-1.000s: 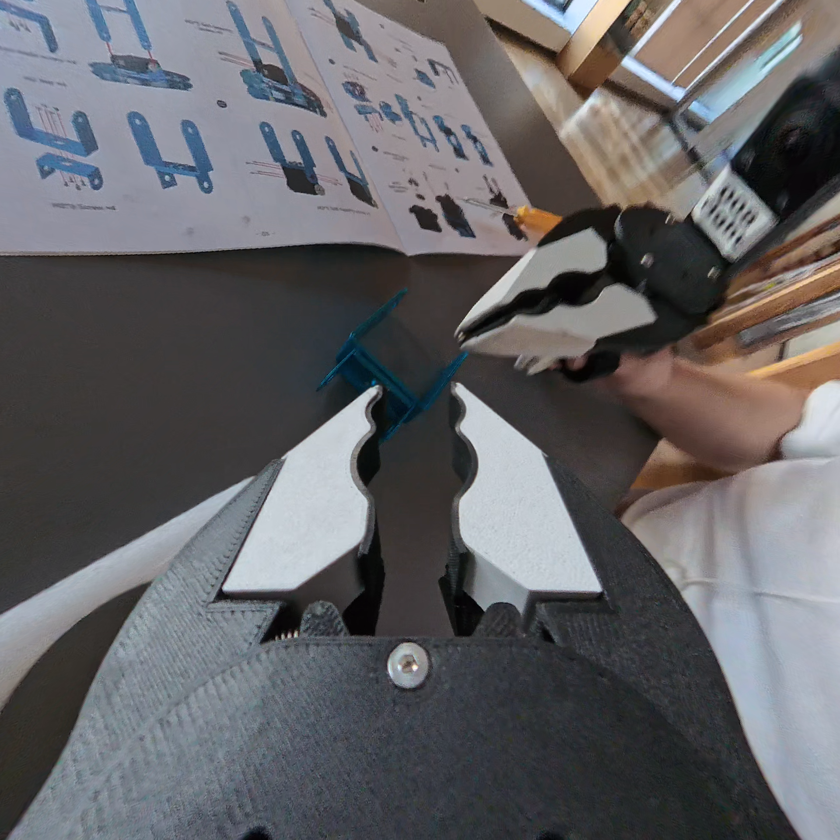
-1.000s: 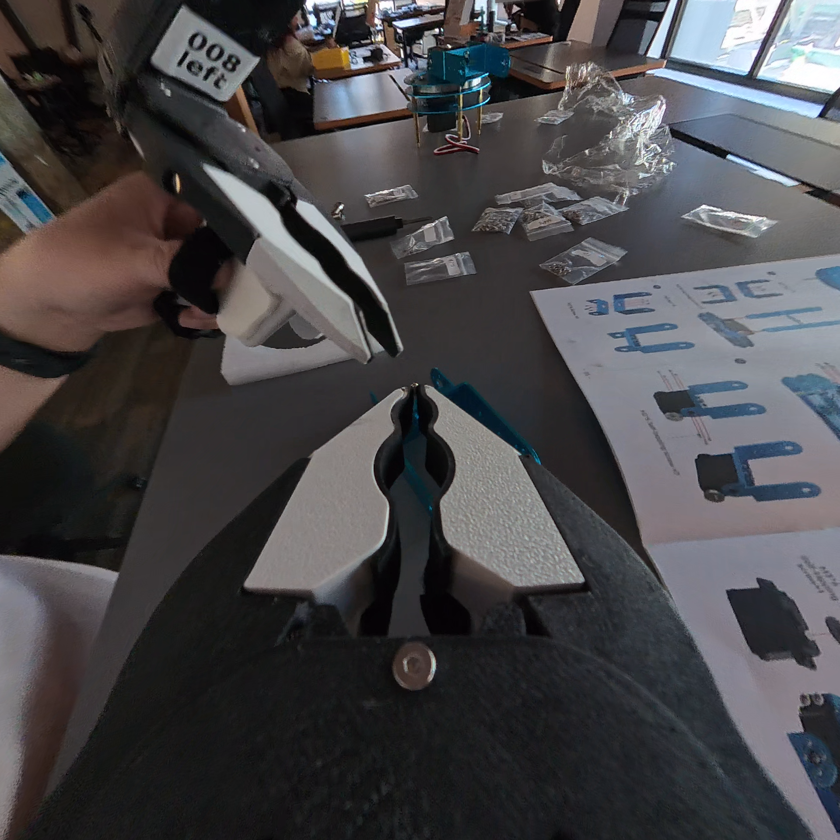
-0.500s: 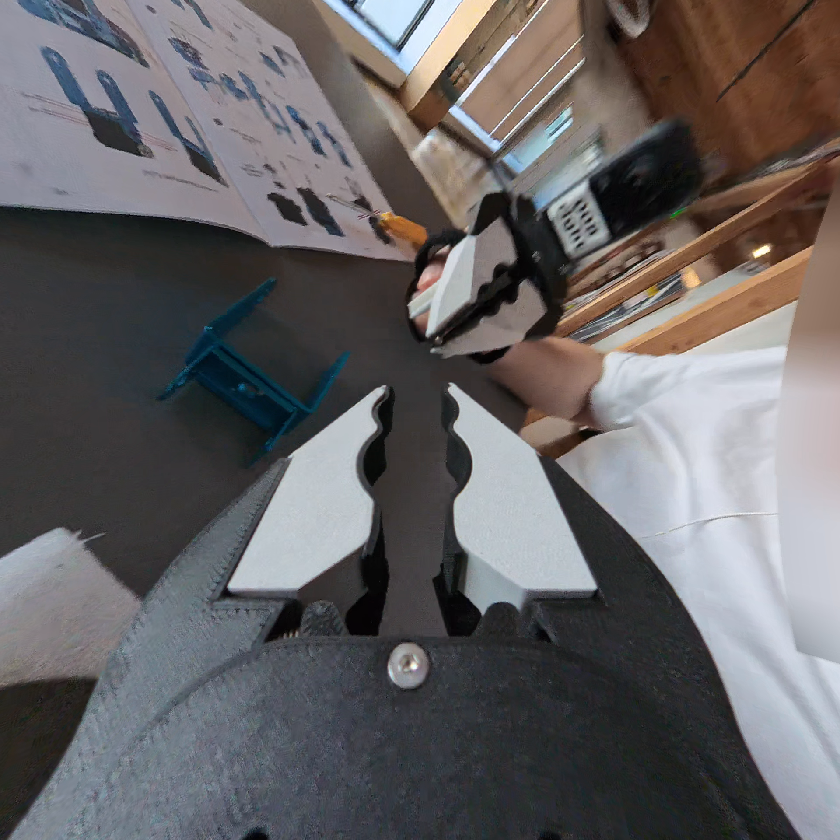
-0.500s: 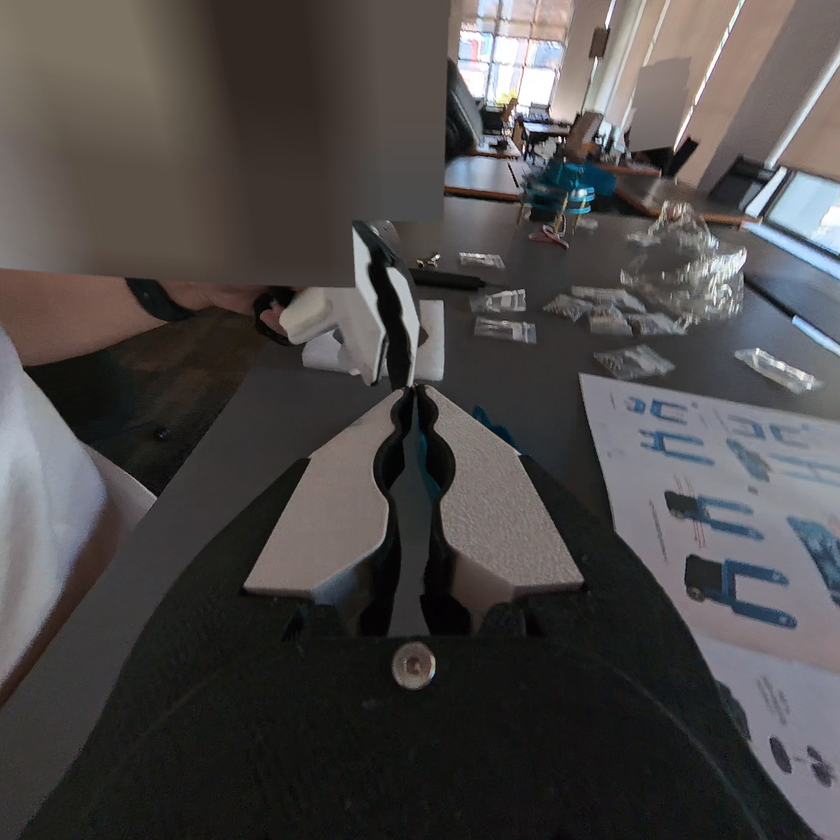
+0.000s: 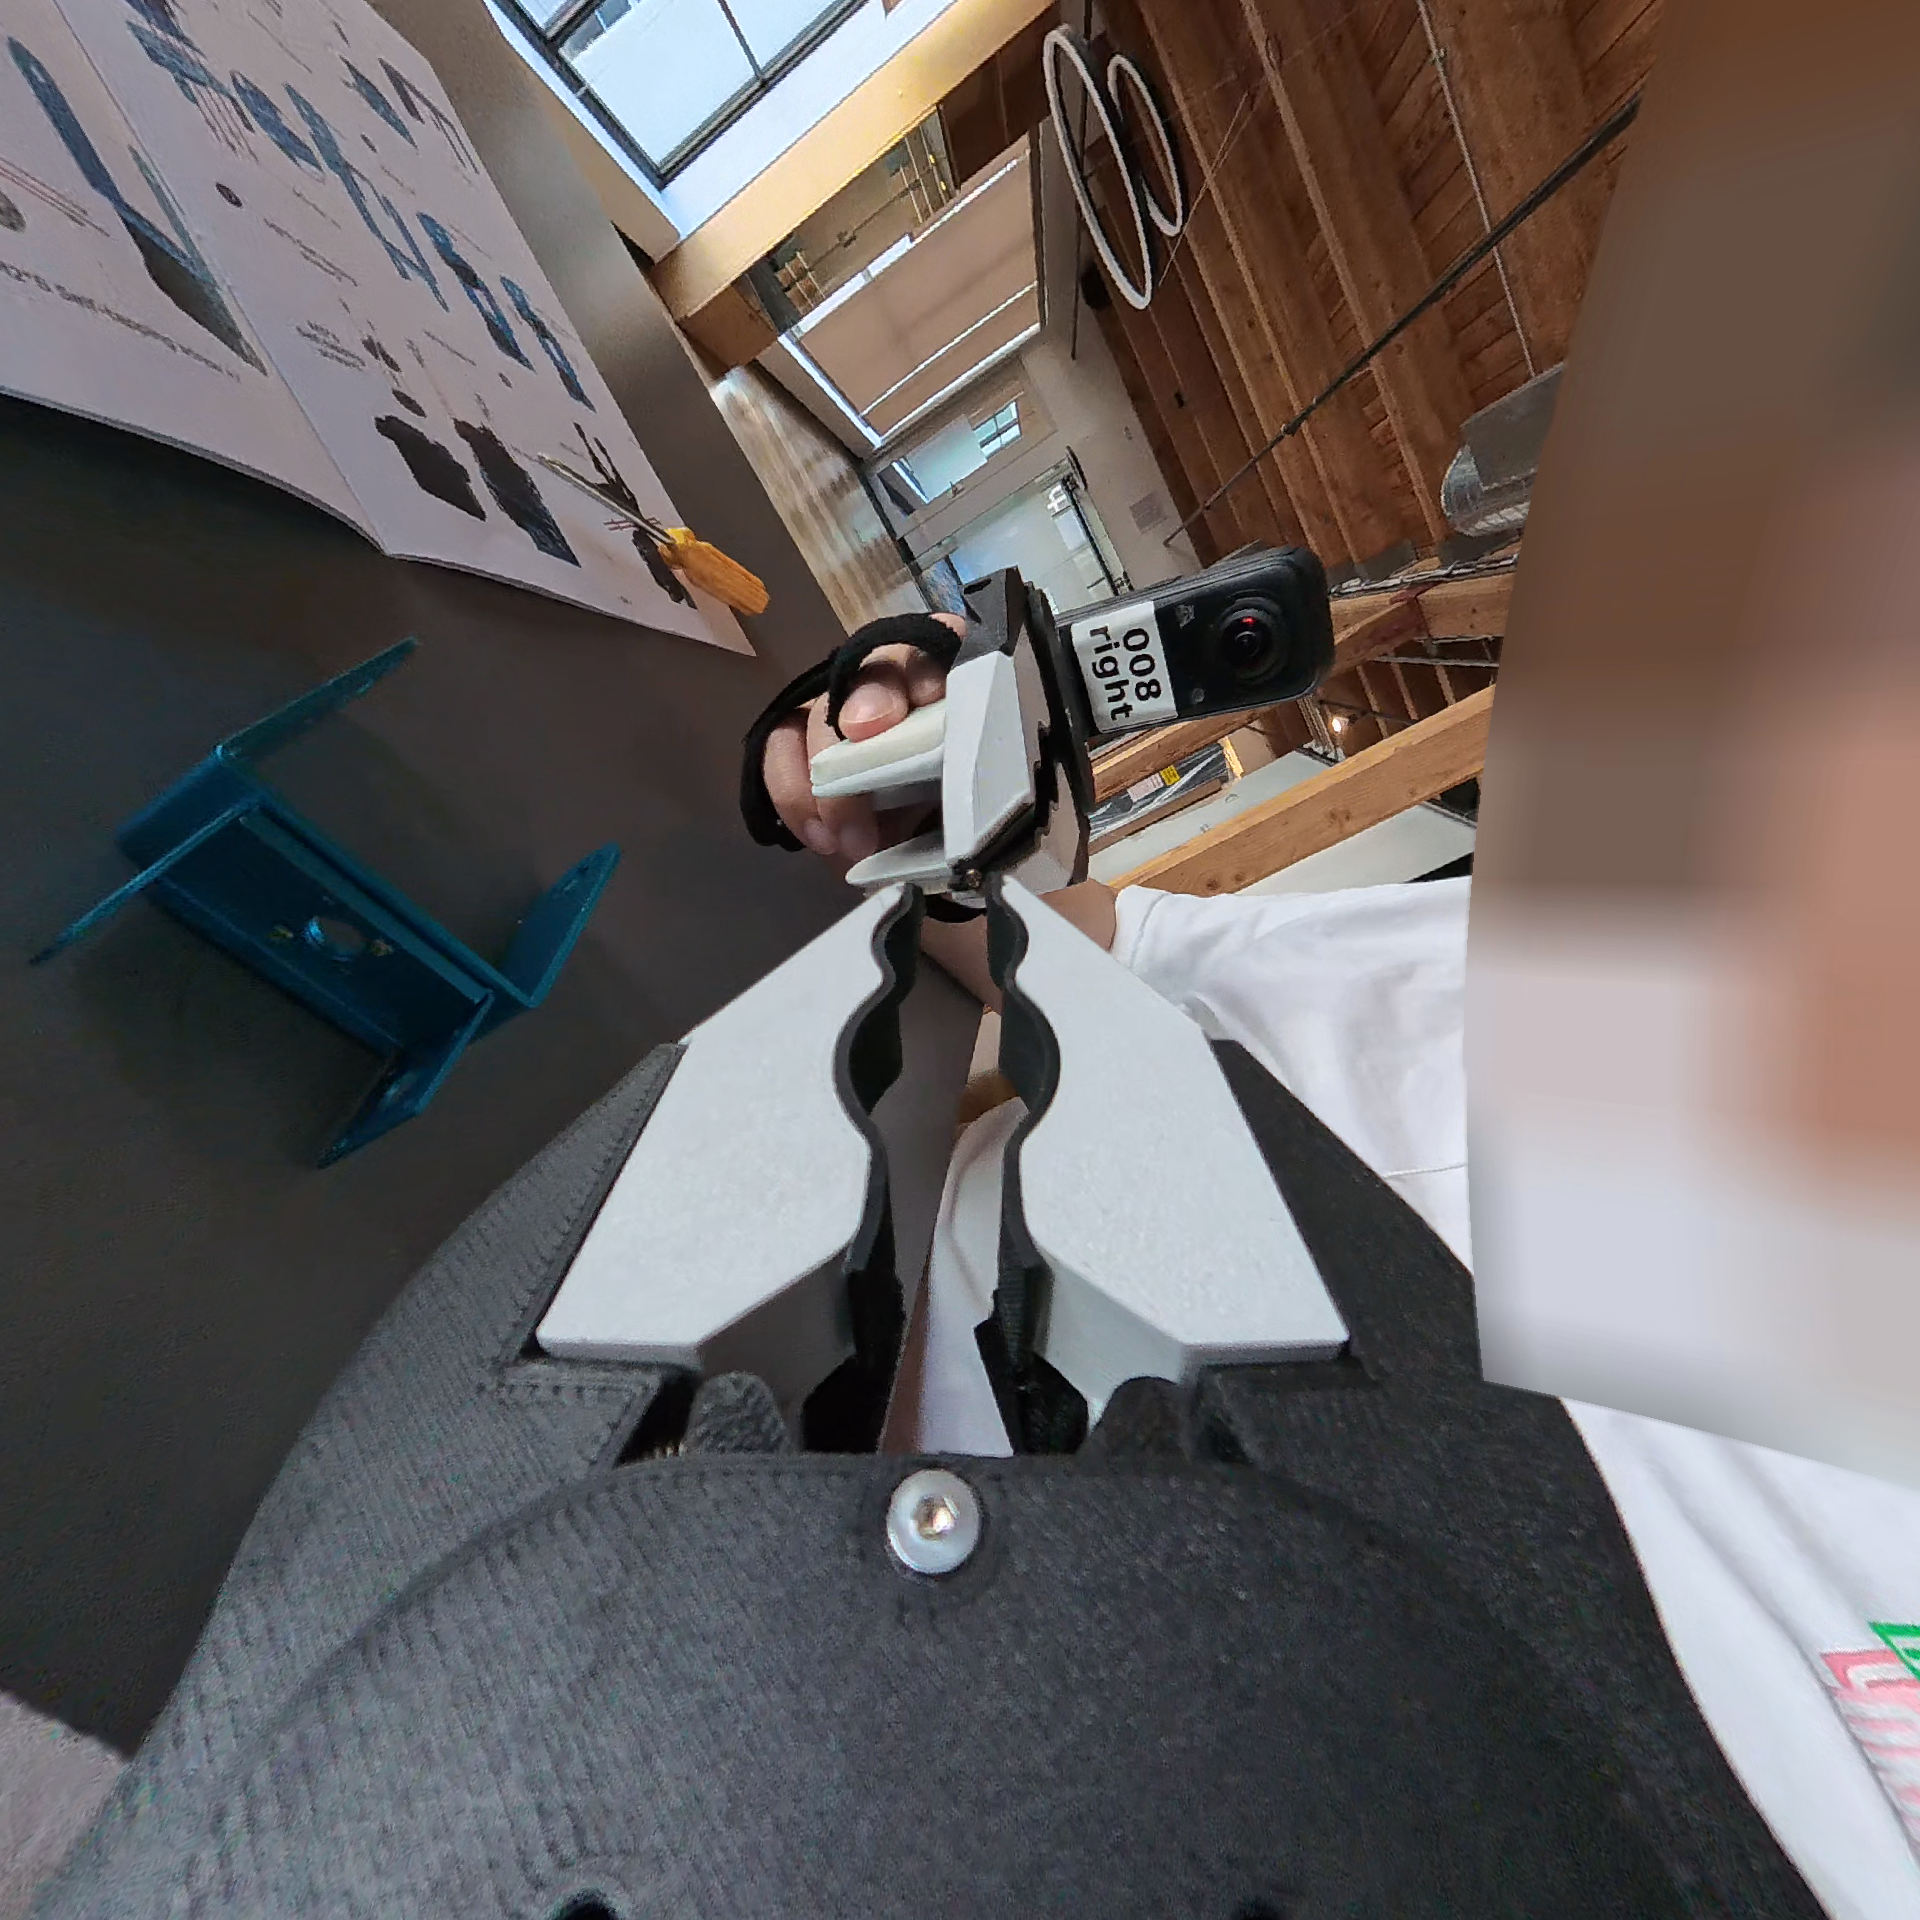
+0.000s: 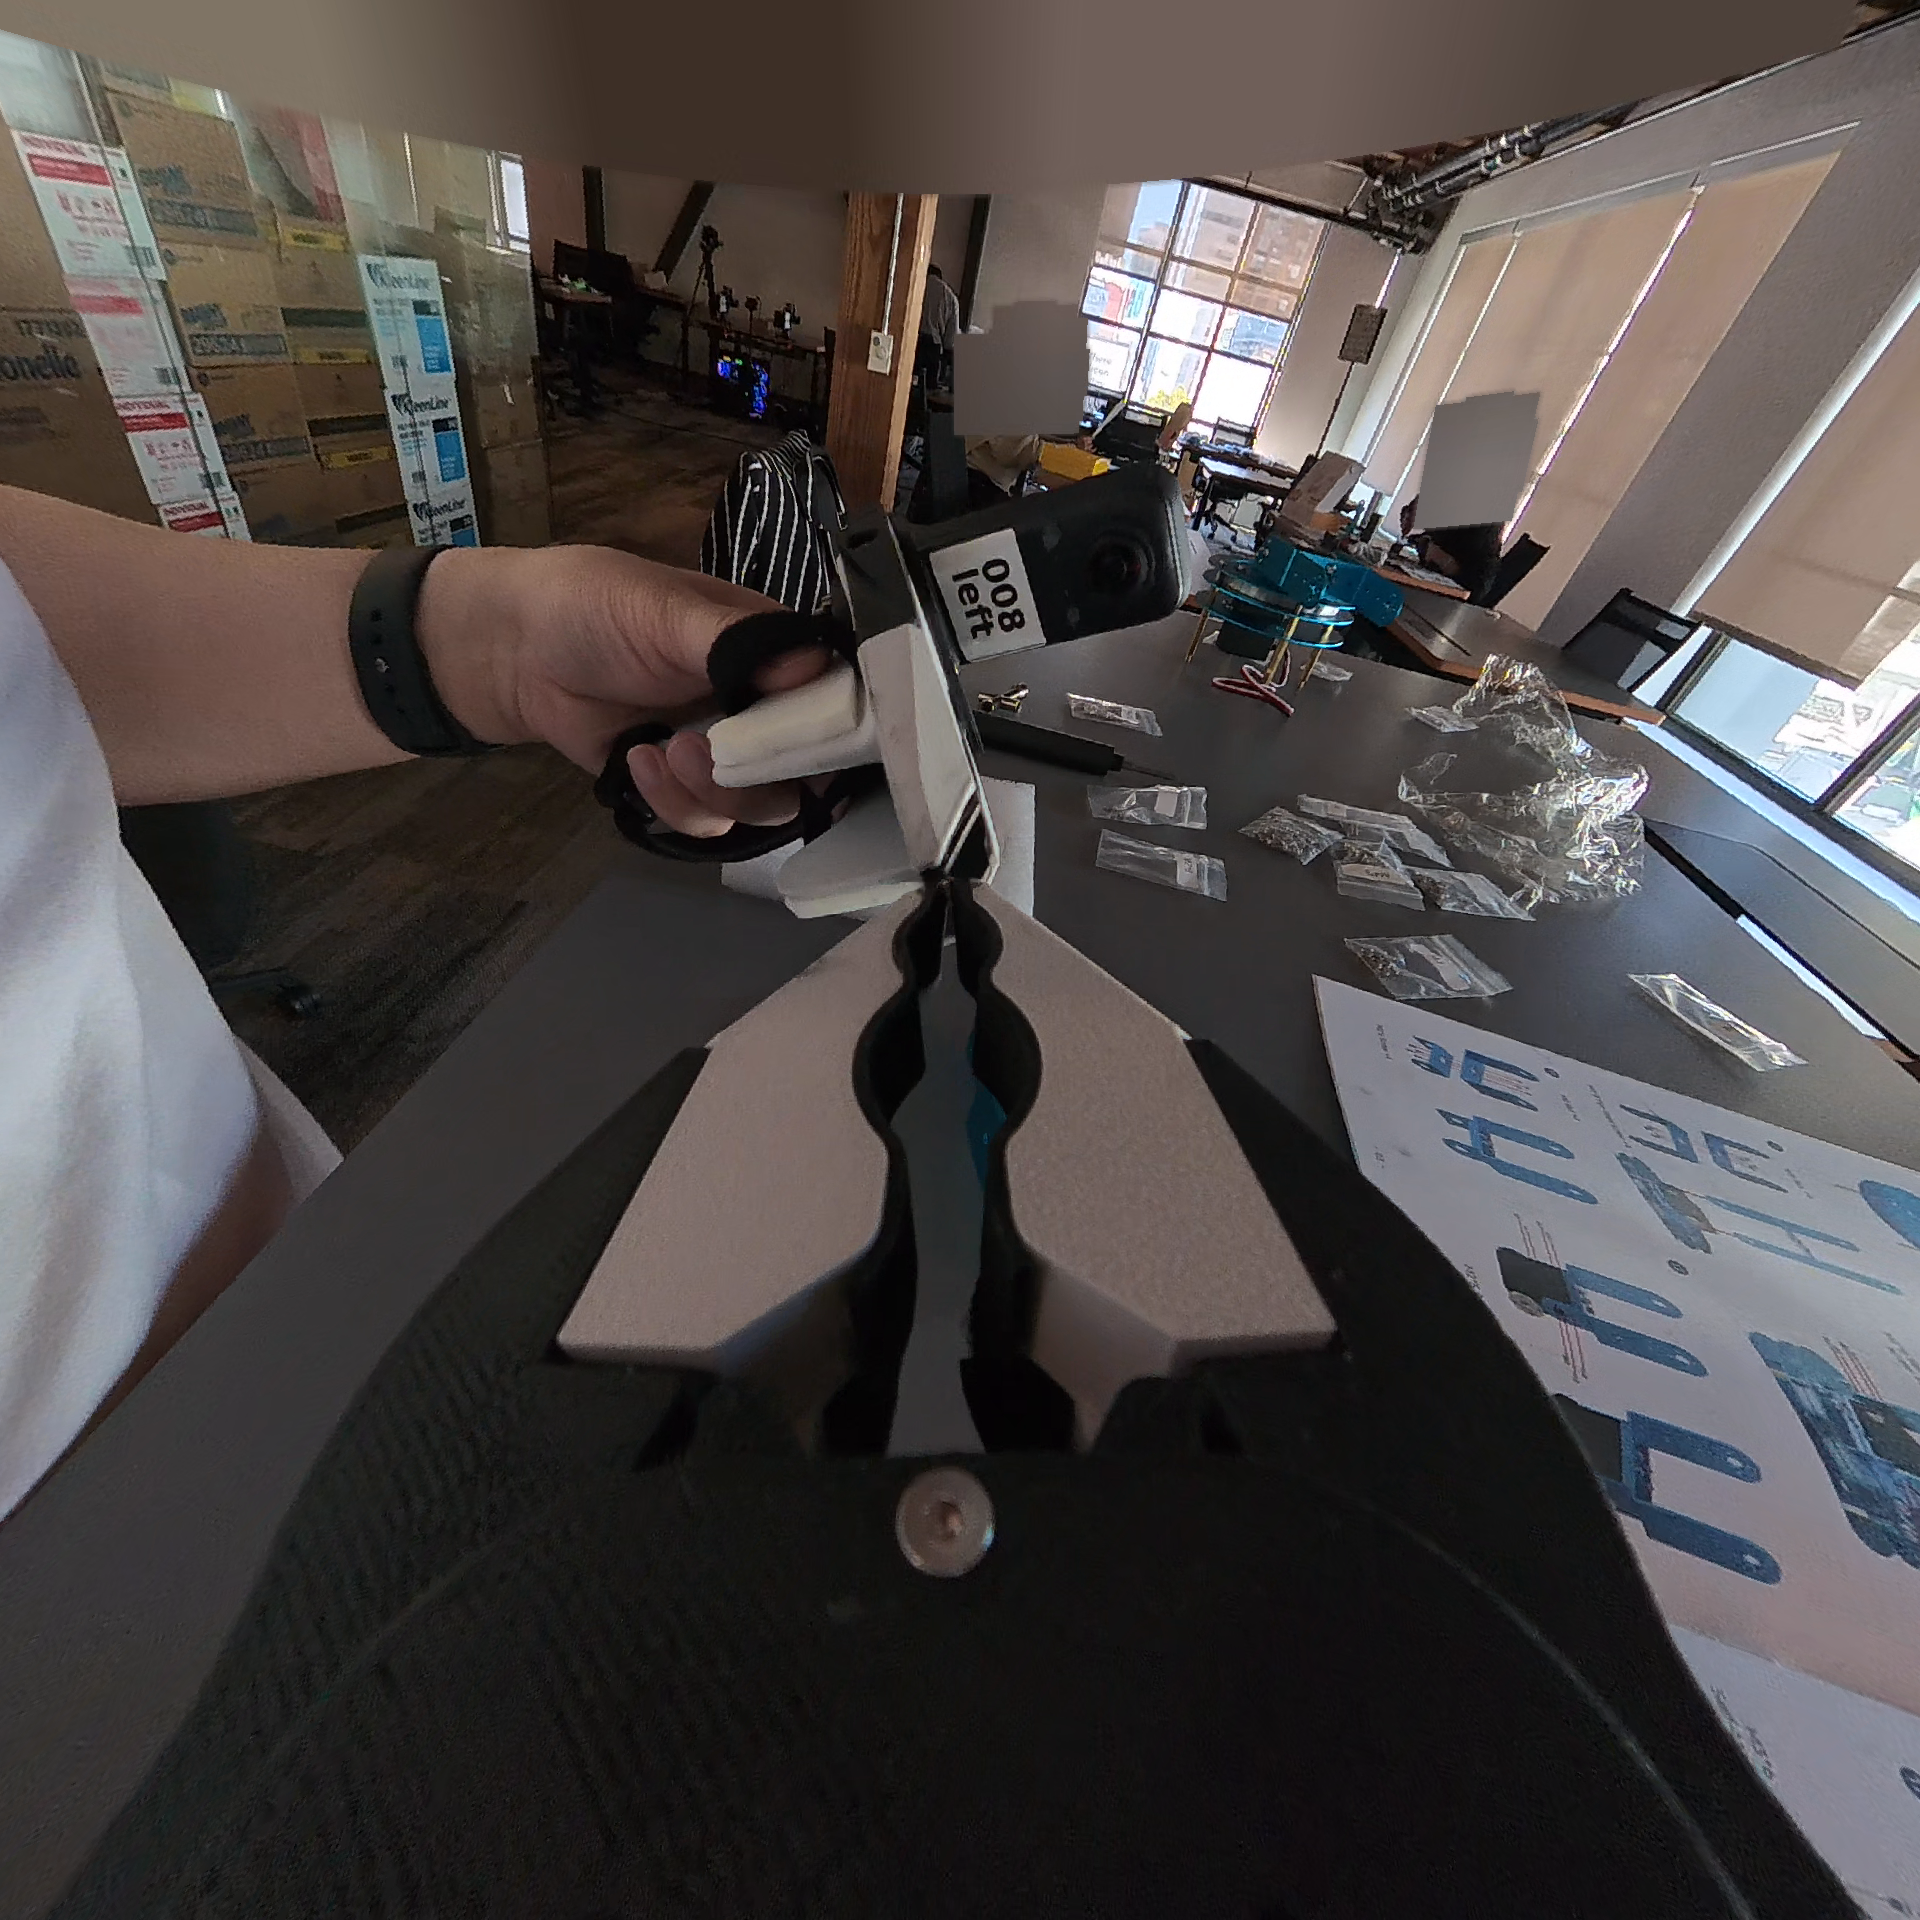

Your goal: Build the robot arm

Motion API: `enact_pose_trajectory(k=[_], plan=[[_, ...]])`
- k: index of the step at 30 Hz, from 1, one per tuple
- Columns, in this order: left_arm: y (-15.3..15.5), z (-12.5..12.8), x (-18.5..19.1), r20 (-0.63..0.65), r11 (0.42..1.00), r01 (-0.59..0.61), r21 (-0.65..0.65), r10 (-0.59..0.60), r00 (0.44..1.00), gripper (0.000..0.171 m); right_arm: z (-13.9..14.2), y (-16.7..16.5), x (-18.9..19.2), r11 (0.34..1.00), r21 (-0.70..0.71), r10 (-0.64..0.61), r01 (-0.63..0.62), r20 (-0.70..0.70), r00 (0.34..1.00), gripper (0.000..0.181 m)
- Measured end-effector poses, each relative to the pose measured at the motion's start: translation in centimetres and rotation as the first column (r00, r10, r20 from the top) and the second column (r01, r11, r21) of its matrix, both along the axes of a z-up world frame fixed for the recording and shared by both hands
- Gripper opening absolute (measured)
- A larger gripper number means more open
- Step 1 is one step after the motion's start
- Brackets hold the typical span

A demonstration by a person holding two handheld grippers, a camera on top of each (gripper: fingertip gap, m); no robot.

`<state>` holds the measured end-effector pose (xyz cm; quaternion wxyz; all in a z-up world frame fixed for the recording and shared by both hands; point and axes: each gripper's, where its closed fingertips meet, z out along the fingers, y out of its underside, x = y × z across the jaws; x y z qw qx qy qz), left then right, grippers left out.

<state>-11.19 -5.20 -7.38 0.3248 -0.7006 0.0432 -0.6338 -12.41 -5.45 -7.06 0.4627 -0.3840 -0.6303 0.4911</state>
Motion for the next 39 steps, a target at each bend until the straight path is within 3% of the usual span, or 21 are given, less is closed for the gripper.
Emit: enact_pose_trajectory(k=[30,39], plan=[[1.4,0.5,-0.3,0.067,1.0,-0.012,-0.017,0.014,0.998,0.002,0.1,1.3,-0.2,0.999,0.007,-0.038,0.038,-0.031,0.999,0.0],[1.6,0.0,-0.7,0.002,0.999,-0.045,-0.007,0.045,0.999,0.0,-0.5,1.5,-0.4,0.998,0.008,-0.056,0.056,-0.008,0.998,0.001]])
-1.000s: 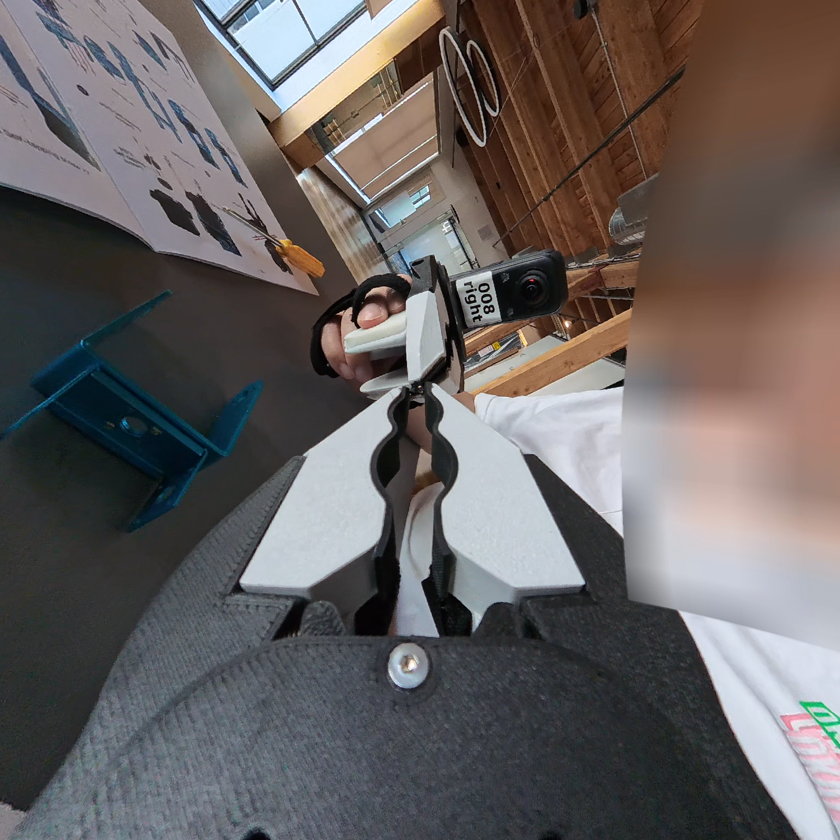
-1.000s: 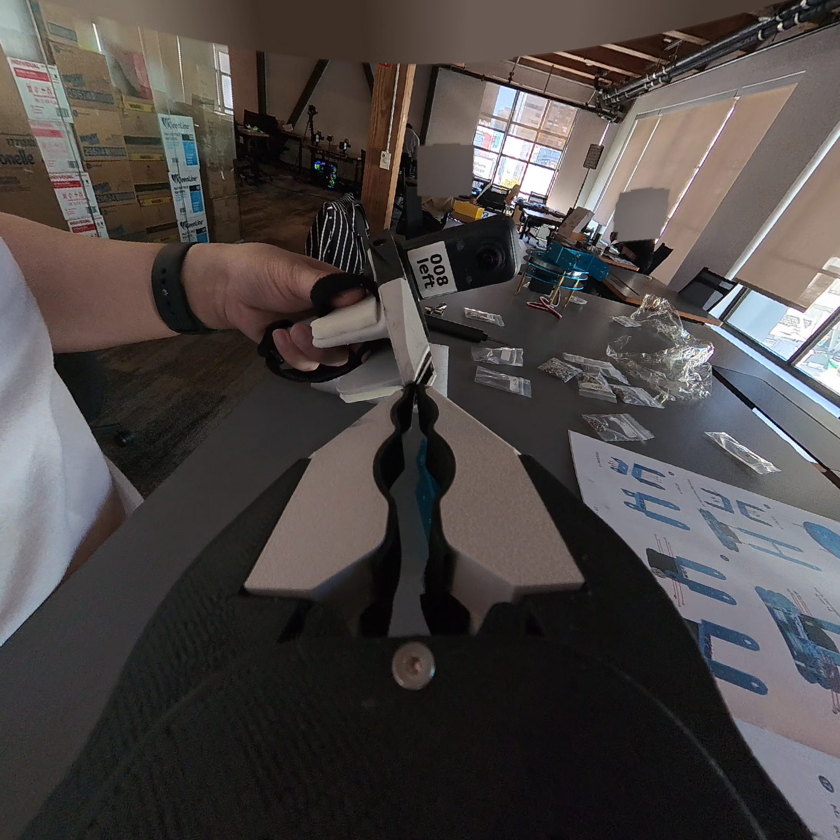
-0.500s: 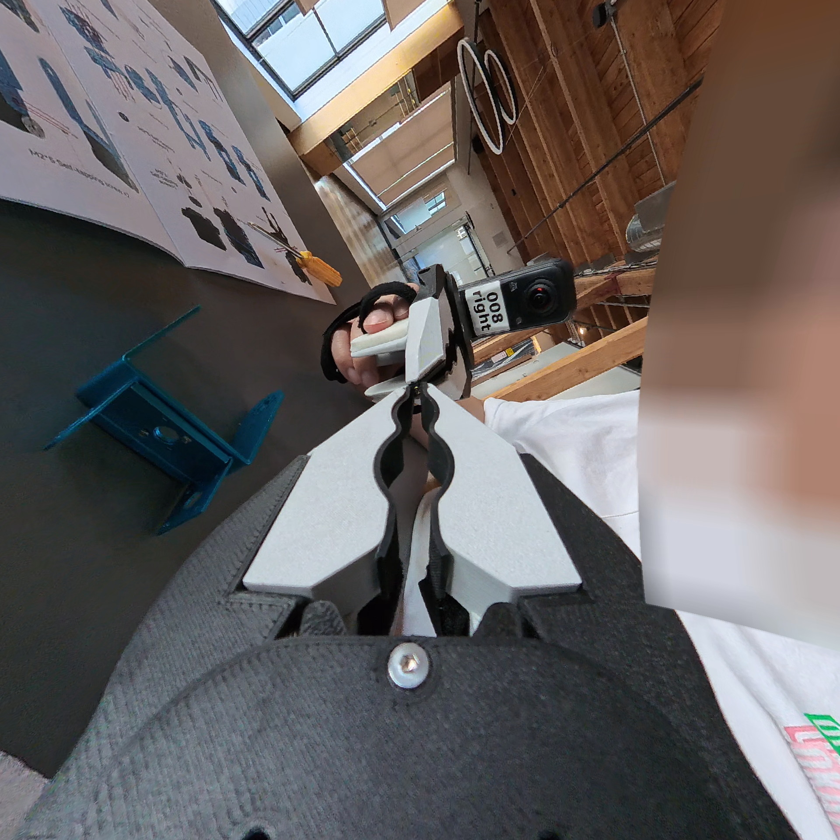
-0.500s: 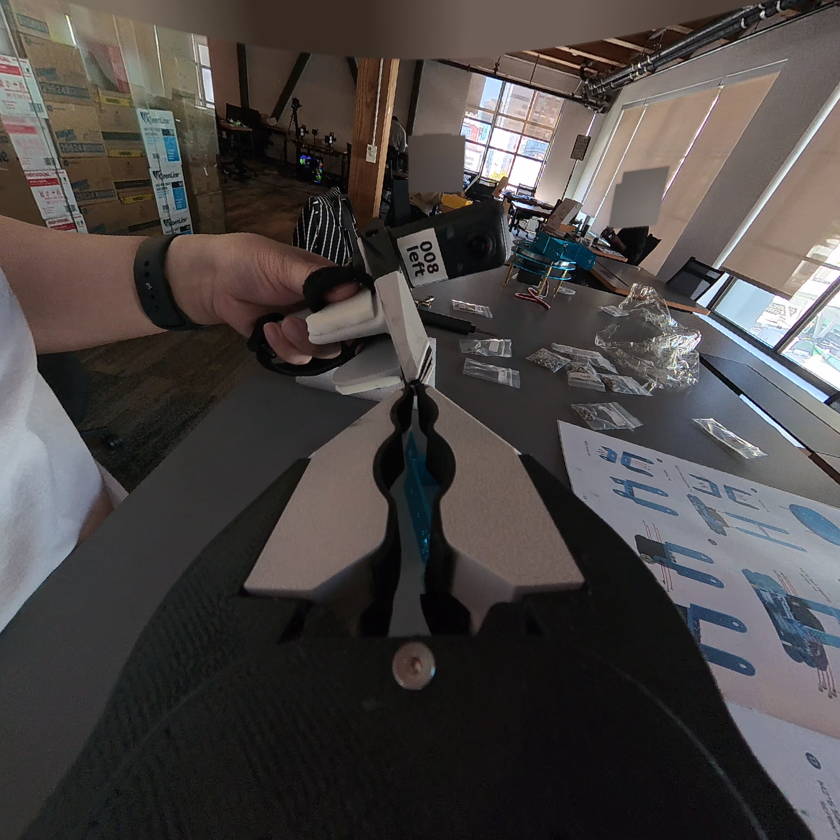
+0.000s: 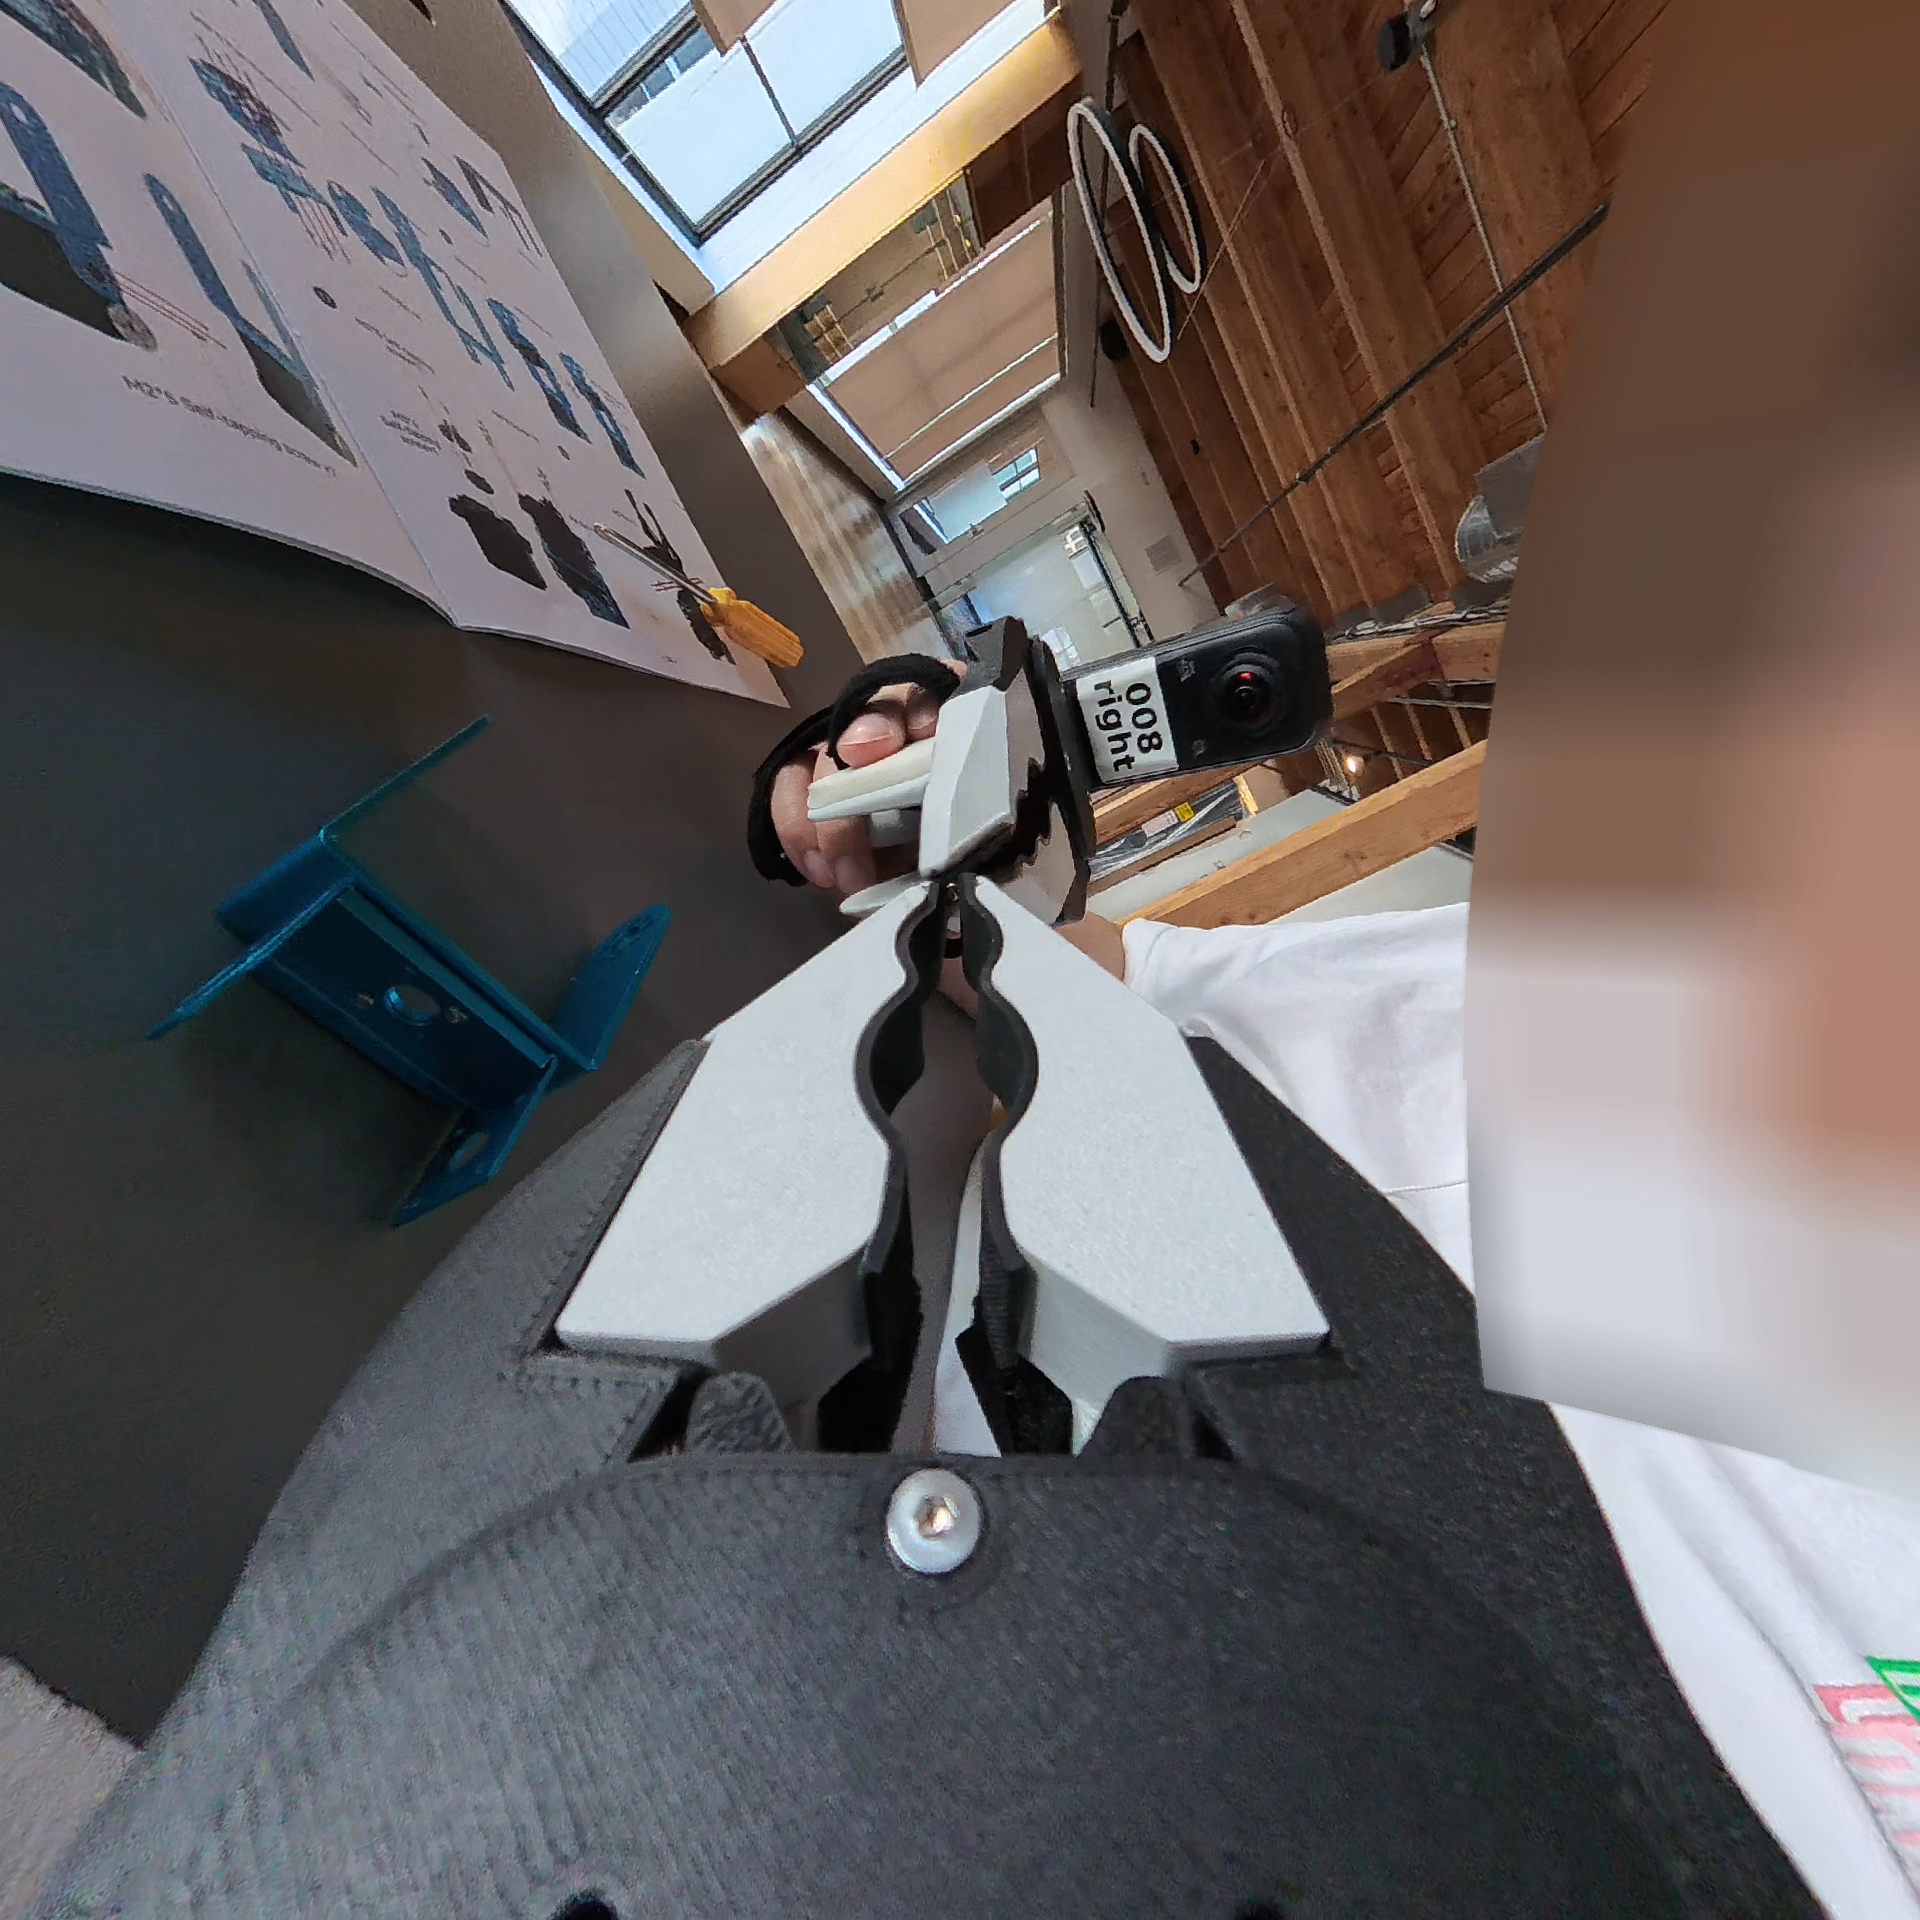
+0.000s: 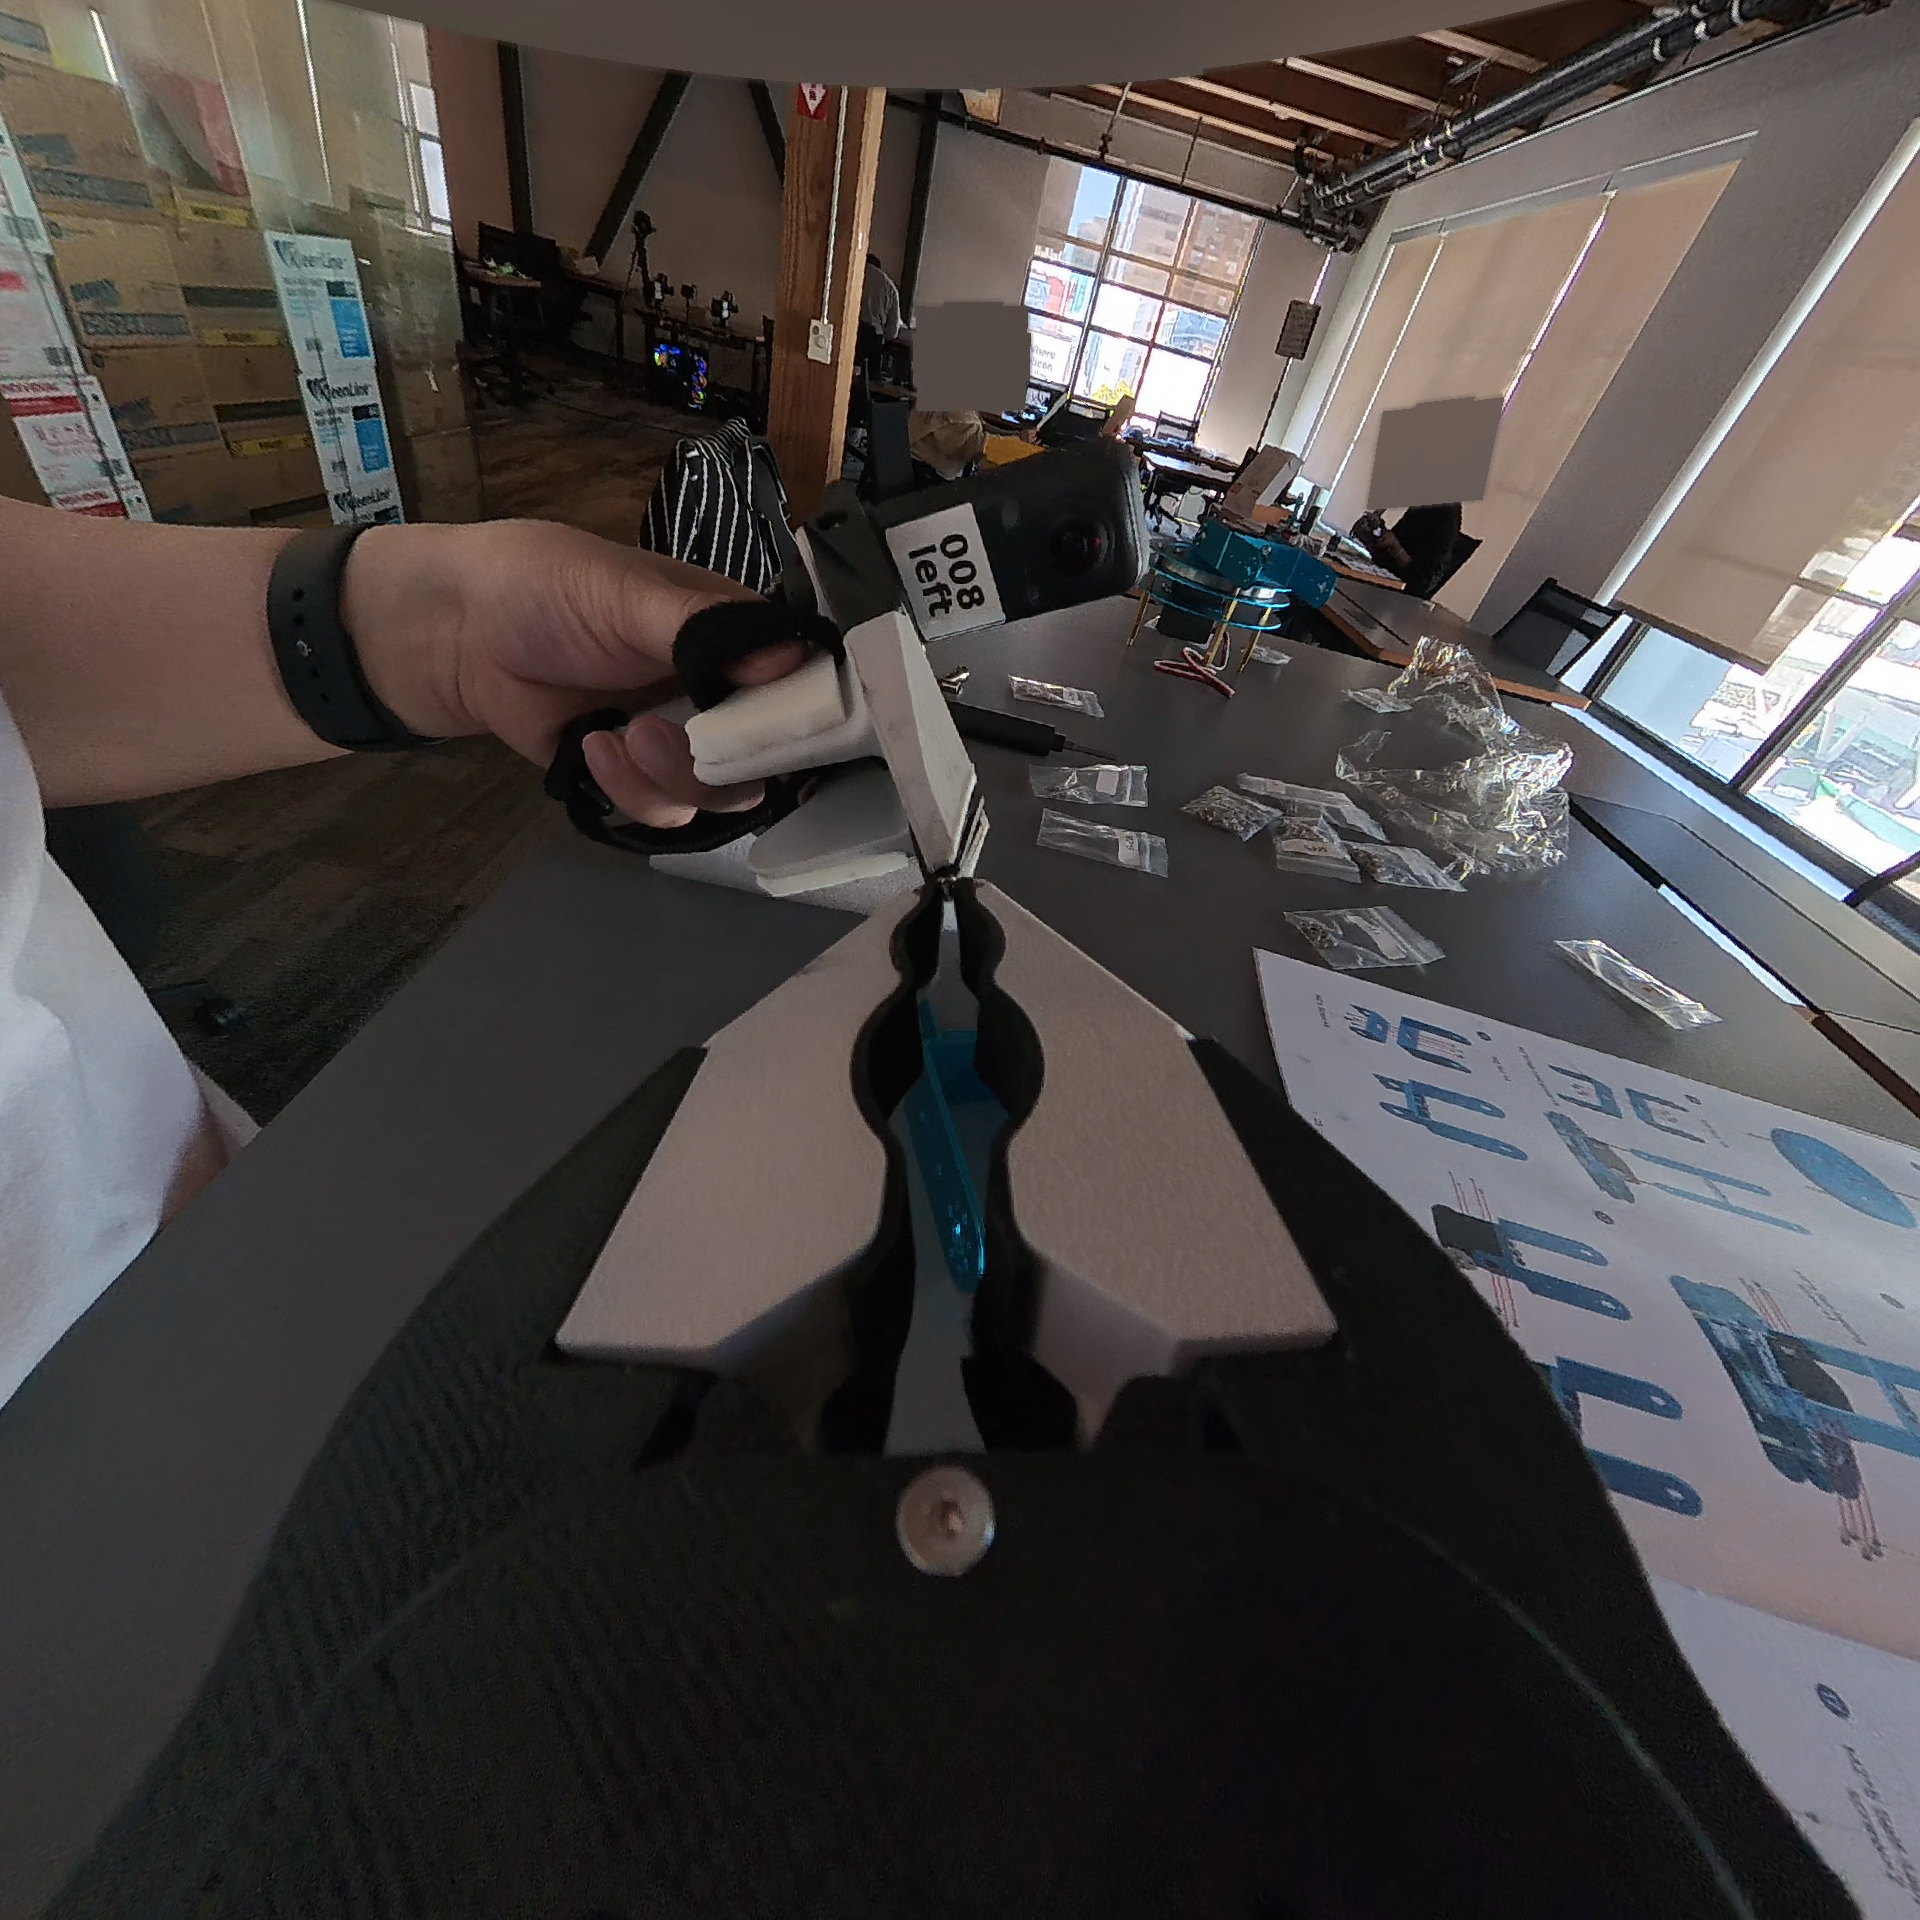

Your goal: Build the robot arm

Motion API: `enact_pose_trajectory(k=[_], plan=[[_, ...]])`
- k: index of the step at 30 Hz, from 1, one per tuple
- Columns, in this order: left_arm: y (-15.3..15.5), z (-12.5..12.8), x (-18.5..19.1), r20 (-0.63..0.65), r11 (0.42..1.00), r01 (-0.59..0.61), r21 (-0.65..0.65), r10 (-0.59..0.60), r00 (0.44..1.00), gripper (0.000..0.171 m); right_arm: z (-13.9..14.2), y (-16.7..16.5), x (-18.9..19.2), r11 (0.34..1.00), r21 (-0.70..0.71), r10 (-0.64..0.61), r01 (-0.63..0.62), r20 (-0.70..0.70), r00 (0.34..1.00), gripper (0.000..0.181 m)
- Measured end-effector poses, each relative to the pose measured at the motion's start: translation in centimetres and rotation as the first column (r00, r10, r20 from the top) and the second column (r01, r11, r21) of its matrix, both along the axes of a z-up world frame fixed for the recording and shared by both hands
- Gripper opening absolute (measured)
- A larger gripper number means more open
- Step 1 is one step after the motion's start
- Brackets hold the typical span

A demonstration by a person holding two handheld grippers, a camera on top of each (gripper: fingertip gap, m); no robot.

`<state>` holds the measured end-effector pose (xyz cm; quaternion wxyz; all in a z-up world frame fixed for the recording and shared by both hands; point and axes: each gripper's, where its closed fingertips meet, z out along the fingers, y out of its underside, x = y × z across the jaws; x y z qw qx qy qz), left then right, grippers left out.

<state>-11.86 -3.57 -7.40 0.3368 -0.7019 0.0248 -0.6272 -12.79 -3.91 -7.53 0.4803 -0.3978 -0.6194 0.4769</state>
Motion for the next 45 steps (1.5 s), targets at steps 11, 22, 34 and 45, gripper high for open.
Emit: enact_pose_trajectory(k=[11,22,34,45], plan=[[0.8,-2.4,-4.5,-0.105,0.988,-0.133,-0.084,0.124,0.987,0.0,-0.9,2.0,0.2,0.997,-0.021,-0.07,0.071,0.044,0.997,0.012],[1.5,-6.0,-5.8,-0.276,0.95,-0.182,-0.254,0.109,0.955,0.0,-1.0,3.7,0.2,0.992,-0.071,-0.099,0.103,0.065,0.993,0.013],[1.3,-5.2,-7.0,-0.291,0.937,-0.207,-0.282,0.122,0.949,0.0,-2.5,6.9,0.7,0.988,0.109,-0.117,0.105,0.118,0.986,0.02],[1.9,-5.8,-12.8,-0.771,0.995,0.022,0.093,0.058,0.634,0.016,-1.8,7.4,0.8,0.982,0.125,-0.147,0.139,0.061,0.987,0.02]])
